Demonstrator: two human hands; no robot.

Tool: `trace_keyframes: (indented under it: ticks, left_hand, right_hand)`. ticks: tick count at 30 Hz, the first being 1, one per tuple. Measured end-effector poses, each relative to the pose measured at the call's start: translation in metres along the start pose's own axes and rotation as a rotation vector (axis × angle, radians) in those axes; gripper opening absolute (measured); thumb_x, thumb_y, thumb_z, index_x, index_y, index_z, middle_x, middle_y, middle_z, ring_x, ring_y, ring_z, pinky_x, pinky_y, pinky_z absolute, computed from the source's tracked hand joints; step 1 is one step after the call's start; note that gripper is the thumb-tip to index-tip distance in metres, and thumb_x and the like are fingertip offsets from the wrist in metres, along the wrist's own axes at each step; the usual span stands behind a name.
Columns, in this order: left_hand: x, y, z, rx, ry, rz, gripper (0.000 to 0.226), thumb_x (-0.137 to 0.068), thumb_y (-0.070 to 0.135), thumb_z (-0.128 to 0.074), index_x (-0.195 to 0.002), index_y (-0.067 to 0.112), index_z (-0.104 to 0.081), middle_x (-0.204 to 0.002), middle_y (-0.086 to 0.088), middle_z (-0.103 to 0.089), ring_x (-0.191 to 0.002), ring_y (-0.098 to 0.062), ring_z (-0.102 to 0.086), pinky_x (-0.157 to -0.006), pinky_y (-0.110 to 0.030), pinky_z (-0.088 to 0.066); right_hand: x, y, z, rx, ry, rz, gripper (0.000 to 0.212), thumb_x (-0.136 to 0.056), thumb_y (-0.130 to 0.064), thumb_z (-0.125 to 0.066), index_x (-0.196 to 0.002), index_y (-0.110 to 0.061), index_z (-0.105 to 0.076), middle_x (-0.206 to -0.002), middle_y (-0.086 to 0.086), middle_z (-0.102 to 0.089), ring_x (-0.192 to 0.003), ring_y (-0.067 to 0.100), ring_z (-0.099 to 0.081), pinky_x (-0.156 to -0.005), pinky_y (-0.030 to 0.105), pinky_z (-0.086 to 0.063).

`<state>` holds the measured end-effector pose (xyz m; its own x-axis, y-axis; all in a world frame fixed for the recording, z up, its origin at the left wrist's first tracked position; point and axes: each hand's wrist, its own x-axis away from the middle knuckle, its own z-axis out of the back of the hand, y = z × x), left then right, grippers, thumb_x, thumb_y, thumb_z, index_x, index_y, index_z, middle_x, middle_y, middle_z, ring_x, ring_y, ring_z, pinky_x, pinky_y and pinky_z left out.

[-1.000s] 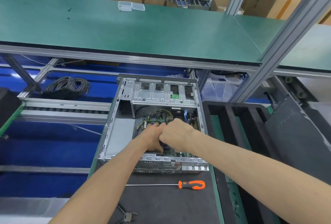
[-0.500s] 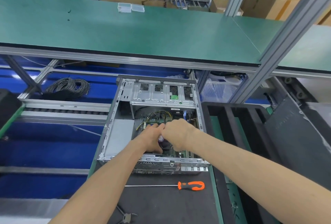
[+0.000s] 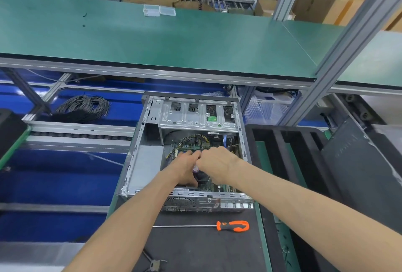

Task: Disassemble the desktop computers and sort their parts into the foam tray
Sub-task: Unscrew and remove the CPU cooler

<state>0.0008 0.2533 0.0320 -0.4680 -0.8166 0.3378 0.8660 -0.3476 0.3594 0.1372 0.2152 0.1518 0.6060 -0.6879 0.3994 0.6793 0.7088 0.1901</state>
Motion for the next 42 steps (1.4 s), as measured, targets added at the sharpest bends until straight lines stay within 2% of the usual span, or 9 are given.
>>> trace_keyframes:
  ticks: [3, 6, 10, 14, 22, 27, 35, 39, 42]
  left_hand:
    - [0.003, 0.002, 0.003, 0.042, 0.027, 0.021, 0.077, -0.054, 0.033, -0.087, -0.115, 0.023, -0.041, -0.111, -0.006, -0.049, -0.104, -0.03, -0.048, -0.089, -0.042, -0.051]
    - [0.004, 0.004, 0.005, 0.042, 0.03, 0.026, 0.078, -0.054, 0.03, -0.087, -0.117, 0.02, -0.042, -0.11, -0.005, -0.049, -0.102, -0.029, -0.049, -0.085, -0.043, -0.053]
    - [0.004, 0.005, 0.005, 0.041, 0.06, 0.003, 0.08, -0.055, 0.026, -0.087, -0.123, 0.016, -0.047, -0.11, -0.007, -0.051, -0.101, -0.03, -0.051, -0.088, -0.041, -0.051]
    - [0.004, 0.005, 0.006, 0.023, 0.066, -0.008, 0.076, -0.054, 0.027, -0.087, -0.119, 0.016, -0.05, -0.106, -0.005, -0.051, -0.101, -0.03, -0.052, -0.088, -0.041, -0.05]
    - [0.004, 0.004, 0.007, 0.013, 0.085, -0.027, 0.089, -0.051, 0.031, -0.087, -0.13, 0.021, -0.048, -0.111, -0.001, -0.051, -0.097, -0.024, -0.049, -0.081, -0.037, -0.051]
    - [0.001, 0.002, 0.001, -0.052, 0.119, -0.061, 0.088, -0.051, 0.037, -0.088, -0.125, 0.018, -0.044, -0.104, 0.001, -0.045, -0.09, -0.02, -0.039, -0.08, -0.029, -0.037]
    - [0.001, 0.0, -0.001, -0.081, 0.038, -0.055, 0.104, -0.054, 0.04, -0.093, -0.134, 0.018, -0.03, -0.118, -0.014, -0.051, -0.104, -0.036, -0.053, -0.093, -0.042, -0.047]
    - [0.003, 0.002, 0.001, -0.089, 0.059, -0.074, 0.095, -0.054, 0.037, -0.091, -0.127, 0.019, -0.033, -0.105, -0.009, -0.05, -0.092, -0.033, -0.053, -0.078, -0.04, -0.049]
    - [0.004, 0.002, 0.0, -0.079, 0.085, -0.093, 0.087, -0.053, 0.035, -0.089, -0.121, 0.023, -0.035, -0.099, -0.005, -0.049, -0.085, -0.029, -0.048, -0.073, -0.035, -0.038]
  right_hand:
    - [-0.002, 0.009, 0.002, -0.157, -0.137, -0.195, 0.012, -0.09, -0.024, -0.054, -0.1, -0.016, -0.053, -0.091, 0.004, -0.052, -0.088, 0.03, -0.062, -0.067, 0.037, -0.043]
    - [-0.003, 0.013, -0.001, -0.157, -0.2, -0.215, 0.01, -0.089, -0.025, -0.049, -0.094, -0.016, -0.048, -0.086, 0.003, -0.051, -0.077, 0.027, -0.055, -0.066, 0.037, -0.041]
    - [0.001, 0.013, -0.002, -0.087, -0.051, -0.144, 0.021, -0.087, -0.022, -0.062, -0.106, -0.014, -0.057, -0.081, 0.003, -0.039, -0.074, 0.027, -0.05, -0.063, 0.038, -0.039]
    - [0.002, 0.009, -0.002, -0.071, 0.065, -0.108, 0.029, -0.086, -0.015, -0.069, -0.113, -0.008, -0.06, -0.09, 0.009, -0.055, -0.086, 0.033, -0.063, -0.063, 0.038, -0.038]
    - [0.003, 0.022, -0.006, -0.31, -0.172, -0.306, 0.013, -0.089, -0.025, -0.05, -0.095, -0.013, -0.049, -0.084, 0.003, -0.049, -0.078, 0.028, -0.053, -0.072, 0.039, -0.041]
    - [0.004, 0.02, -0.011, -0.278, -0.079, -0.241, 0.013, -0.088, -0.019, -0.053, -0.092, -0.016, -0.041, -0.075, -0.001, -0.035, -0.064, 0.022, -0.043, -0.067, 0.038, -0.04]
    - [0.012, 0.016, -0.017, -0.22, 0.106, -0.153, 0.039, -0.085, -0.01, -0.064, -0.071, -0.017, -0.028, -0.069, 0.0, -0.032, -0.052, 0.014, -0.033, -0.045, 0.027, -0.021]
    - [0.005, 0.018, -0.013, -0.521, -0.07, -0.339, 0.029, -0.088, -0.009, -0.057, -0.072, -0.017, -0.035, -0.074, 0.003, -0.045, -0.054, 0.015, -0.043, -0.044, 0.025, -0.031]
    - [0.004, 0.026, -0.004, -0.776, -0.277, -0.448, 0.01, -0.091, -0.007, -0.044, -0.083, -0.006, -0.049, -0.062, 0.005, -0.047, -0.037, 0.013, -0.039, -0.037, 0.019, -0.03]
